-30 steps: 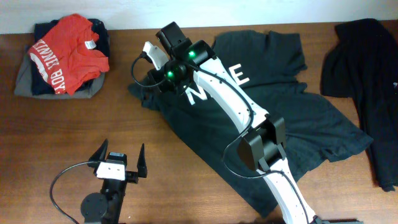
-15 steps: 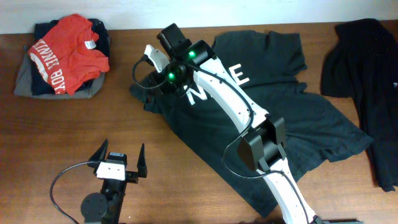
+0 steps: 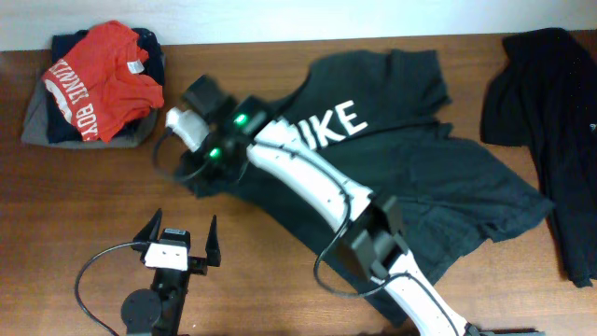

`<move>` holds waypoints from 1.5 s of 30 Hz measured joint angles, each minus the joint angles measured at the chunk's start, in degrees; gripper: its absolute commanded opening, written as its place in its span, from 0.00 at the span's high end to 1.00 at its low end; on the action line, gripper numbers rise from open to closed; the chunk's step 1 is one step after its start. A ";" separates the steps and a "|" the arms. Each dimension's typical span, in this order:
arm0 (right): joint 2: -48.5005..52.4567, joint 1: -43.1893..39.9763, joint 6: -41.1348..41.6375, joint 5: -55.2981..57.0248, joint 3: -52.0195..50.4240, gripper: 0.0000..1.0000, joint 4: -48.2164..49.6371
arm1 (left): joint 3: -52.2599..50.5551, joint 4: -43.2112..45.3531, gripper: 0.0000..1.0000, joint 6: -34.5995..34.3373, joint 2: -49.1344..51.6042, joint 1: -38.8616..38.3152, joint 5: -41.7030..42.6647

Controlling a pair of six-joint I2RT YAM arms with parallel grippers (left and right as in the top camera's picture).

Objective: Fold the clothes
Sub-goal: 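Drag the black shirt leftward to the table center with the right gripper, then release the shirt and move the right gripper to its lower right hem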

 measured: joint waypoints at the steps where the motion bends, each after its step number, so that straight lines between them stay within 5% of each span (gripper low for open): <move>1: 0.00 1.27 0.04 0.35 0.00 0.96 0.00 | 0.00 0.00 0.01 0.00 0.00 0.00 0.00; 13: 0.00 5.57 0.94 1.81 0.00 0.95 0.70 | 0.00 0.00 0.01 0.00 0.00 0.00 0.00; 14: 0.00 5.64 1.05 2.27 0.00 0.81 0.85 | 0.00 0.00 0.01 0.00 0.00 0.00 -0.02; 17: 0.00 5.51 1.27 4.50 0.11 0.13 1.09 | 0.00 0.00 0.01 0.00 0.00 0.00 0.00; 18: 0.00 5.33 1.44 5.29 0.33 0.02 0.96 | 0.00 0.00 0.01 0.00 0.00 0.00 0.00; 26: -0.07 -1.62 1.51 7.39 5.18 0.01 -2.62 | 0.00 0.00 0.01 0.00 0.00 0.00 0.00; 38: -0.79 -23.17 1.55 11.65 17.40 0.01 -26.51 | 0.00 0.00 0.01 0.00 0.00 0.00 0.00; 42: -1.16 -30.86 2.51 10.58 17.86 0.22 -31.12 | 0.00 0.00 0.01 0.00 0.00 0.00 0.00; 45: -1.16 -34.86 5.64 10.27 17.90 0.23 -32.02 | 0.00 0.00 0.01 0.00 0.00 0.00 0.00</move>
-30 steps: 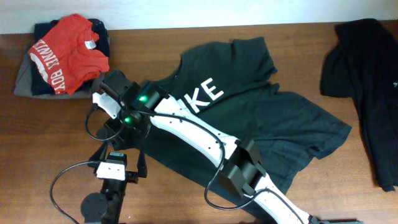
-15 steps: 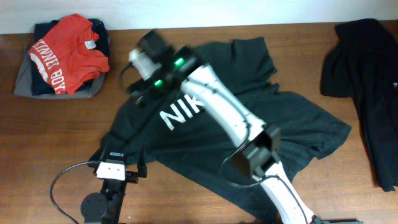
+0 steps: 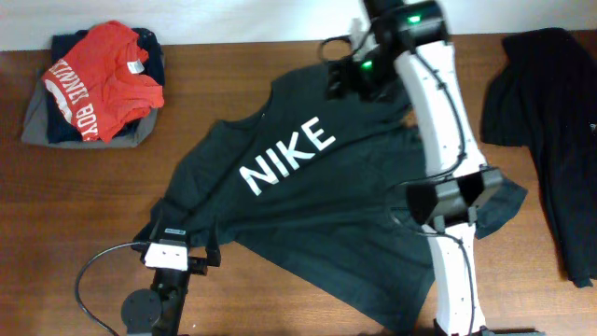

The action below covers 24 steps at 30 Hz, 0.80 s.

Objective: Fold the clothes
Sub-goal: 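Release the shirt and move the right gripper to its lower right hem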

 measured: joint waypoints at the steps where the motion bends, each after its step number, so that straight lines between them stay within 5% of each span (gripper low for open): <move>1: -0.09 -1.14 1.16 -0.09 0.00 0.22 -0.02 | 0.00 0.00 0.01 0.00 0.00 0.00 -0.02; 5: -1.81 -4.72 4.74 -0.11 0.00 0.18 -0.02 | 0.00 0.00 0.01 0.00 0.00 0.00 0.00; 8: -5.33 -5.66 6.95 1.09 -0.07 0.00 -0.02 | 0.00 0.00 0.01 0.00 0.00 0.00 0.00; 16: -27.04 -1.49 13.79 16.15 -10.67 0.01 0.00 | 0.00 0.00 0.01 0.00 0.00 0.00 0.00; 24: -49.96 -2.69 24.57 24.92 -37.70 0.01 -0.02 | 0.00 0.00 0.01 0.00 -0.02 0.00 0.00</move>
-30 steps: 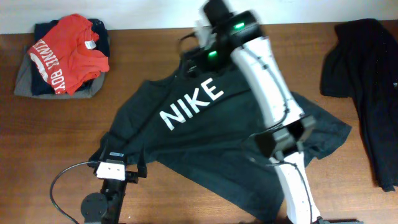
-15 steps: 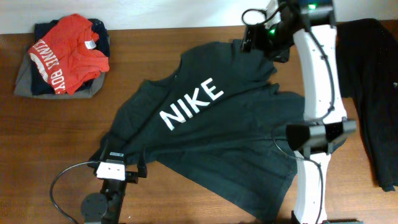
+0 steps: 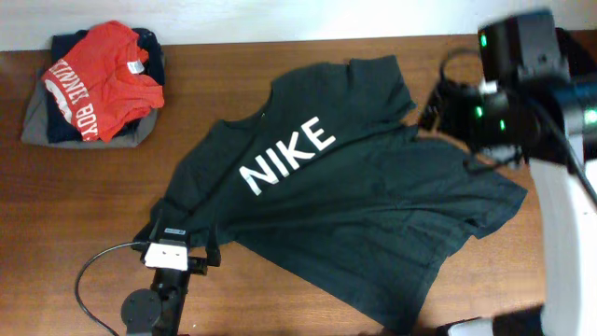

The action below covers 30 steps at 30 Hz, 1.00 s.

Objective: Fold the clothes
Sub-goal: 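Release the shirt and move the right gripper to its lower right hem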

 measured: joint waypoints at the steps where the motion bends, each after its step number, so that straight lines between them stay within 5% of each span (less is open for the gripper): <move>1: -2.10 -0.02 1.88 0.59 -3.50 0.01 0.35 | 0.00 0.00 0.01 0.00 -0.02 0.00 0.00; 11: -20.48 -0.02 17.77 2.21 -30.93 0.01 0.00 | 0.00 0.00 0.01 0.00 -0.02 0.00 0.00; 21: -22.23 -0.02 24.30 -3.80 -54.42 0.01 3.76 | 0.00 0.00 0.01 0.00 -0.02 0.00 -0.02; 30: -23.85 -0.02 26.49 -6.08 -60.33 0.01 5.73 | 0.00 0.00 0.01 0.00 -0.02 0.00 0.00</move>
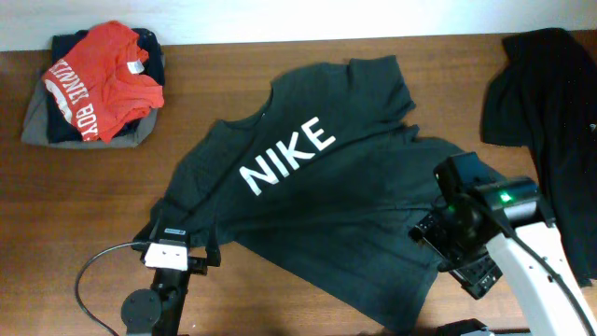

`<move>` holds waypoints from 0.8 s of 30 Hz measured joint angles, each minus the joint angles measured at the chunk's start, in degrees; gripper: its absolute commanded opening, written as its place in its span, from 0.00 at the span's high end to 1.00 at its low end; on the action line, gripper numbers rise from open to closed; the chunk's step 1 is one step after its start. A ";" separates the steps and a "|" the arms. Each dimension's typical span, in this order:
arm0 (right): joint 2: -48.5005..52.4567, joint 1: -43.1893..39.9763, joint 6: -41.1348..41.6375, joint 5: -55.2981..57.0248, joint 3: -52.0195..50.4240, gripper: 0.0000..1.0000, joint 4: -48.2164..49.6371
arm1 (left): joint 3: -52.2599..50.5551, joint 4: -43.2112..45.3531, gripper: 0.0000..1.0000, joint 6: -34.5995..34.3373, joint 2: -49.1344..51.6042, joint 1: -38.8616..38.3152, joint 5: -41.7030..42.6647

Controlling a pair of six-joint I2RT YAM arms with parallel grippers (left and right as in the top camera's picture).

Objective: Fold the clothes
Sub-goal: 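Release the shirt and move the right gripper to its lower right hem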

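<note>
A black NIKE T-shirt (317, 205) lies spread flat across the middle of the table, logo up and collar toward the upper left. My right gripper (469, 273) hangs over the shirt's lower right edge. Its fingers are hidden under the wrist, so their state does not show. My left gripper (177, 250) rests at the front left, fingers apart, with the shirt's lower left sleeve lying over their tips.
A stack of folded clothes topped by a red shirt (98, 79) sits at the back left. A crumpled black garment (550, 121) lies along the right edge. A black cable (93, 280) loops beside the left arm's base.
My right arm has moved from the shirt's upper right, near the far sleeve, to its lower right edge close to the table front. The shirt and the left gripper have not moved.
First the shirt lay bunched toward the right, with my right arm reaching across to its left side. Then it was spread out leftward, logo fully showing, with the arm at its back edge. The arm then stood at the right, and now at the lower right.
</note>
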 measured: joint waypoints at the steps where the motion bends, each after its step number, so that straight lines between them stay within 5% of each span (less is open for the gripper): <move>1: -0.92 0.00 0.35 0.00 0.00 0.01 0.02 | 0.00 0.00 0.01 0.00 0.00 0.00 -0.02; 9: -9.01 0.00 2.27 0.55 -1.66 0.01 0.07 | 0.00 0.00 0.01 0.00 0.00 0.00 -0.02; 24: -9.42 0.00 3.93 -4.81 -17.09 0.01 10.43 | 0.00 0.00 0.01 0.00 0.00 0.00 0.00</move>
